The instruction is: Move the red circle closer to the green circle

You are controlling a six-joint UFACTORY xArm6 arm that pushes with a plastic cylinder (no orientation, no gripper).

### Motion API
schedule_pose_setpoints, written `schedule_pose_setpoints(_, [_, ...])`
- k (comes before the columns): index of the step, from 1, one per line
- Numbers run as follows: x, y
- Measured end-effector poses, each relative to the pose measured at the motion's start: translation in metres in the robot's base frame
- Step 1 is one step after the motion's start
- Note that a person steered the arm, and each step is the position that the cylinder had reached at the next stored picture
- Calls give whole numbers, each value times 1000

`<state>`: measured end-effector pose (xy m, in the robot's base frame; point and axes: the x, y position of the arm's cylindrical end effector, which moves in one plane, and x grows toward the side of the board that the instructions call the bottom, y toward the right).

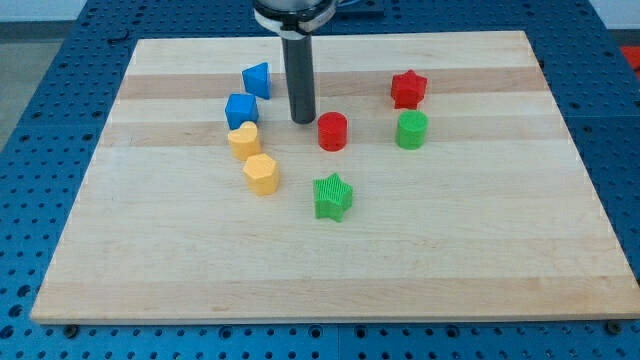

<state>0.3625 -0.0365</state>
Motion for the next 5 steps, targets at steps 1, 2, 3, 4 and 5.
schedule_pose_setpoints(1, [20,-8])
schedule_pose_setpoints(2, [23,4])
schedule_pose_setpoints(3, [16,20])
schedule_pose_setpoints(4, [27,20])
schedule_pose_setpoints(5, [45,22])
